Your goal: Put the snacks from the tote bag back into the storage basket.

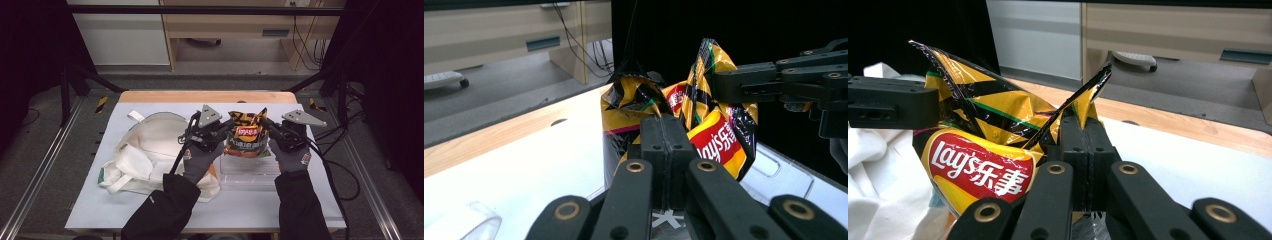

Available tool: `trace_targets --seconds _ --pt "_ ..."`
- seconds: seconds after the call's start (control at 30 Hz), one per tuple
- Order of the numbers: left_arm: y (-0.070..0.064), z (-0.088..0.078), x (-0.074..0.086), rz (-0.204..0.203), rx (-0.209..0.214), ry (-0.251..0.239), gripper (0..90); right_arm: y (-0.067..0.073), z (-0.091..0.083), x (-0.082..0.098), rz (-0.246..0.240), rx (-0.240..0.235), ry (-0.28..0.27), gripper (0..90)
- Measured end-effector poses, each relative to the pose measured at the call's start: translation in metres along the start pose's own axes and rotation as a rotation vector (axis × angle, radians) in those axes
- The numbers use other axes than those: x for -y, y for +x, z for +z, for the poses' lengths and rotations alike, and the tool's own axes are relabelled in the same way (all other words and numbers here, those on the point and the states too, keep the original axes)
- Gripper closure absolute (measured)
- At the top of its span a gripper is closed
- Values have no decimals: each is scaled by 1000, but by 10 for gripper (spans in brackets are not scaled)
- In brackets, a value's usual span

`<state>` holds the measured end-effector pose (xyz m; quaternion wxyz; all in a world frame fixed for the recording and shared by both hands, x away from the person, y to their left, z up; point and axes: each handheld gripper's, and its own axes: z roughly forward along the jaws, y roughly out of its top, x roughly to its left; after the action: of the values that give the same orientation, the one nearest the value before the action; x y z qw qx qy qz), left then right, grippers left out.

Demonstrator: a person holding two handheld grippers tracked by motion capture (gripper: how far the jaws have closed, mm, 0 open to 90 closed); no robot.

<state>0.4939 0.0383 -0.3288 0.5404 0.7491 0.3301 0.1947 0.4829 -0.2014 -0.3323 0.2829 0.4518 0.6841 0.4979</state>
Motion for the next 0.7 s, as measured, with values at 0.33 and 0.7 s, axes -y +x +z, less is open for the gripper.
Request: trace_targets --seconds 0.33,0.7 --pt "4 4 9 -10 -12 27 900 2 12 7 0 -2 38 899" --pt "4 13 16 -14 -22 47 900 -4 21 15 24 -3 69 897"
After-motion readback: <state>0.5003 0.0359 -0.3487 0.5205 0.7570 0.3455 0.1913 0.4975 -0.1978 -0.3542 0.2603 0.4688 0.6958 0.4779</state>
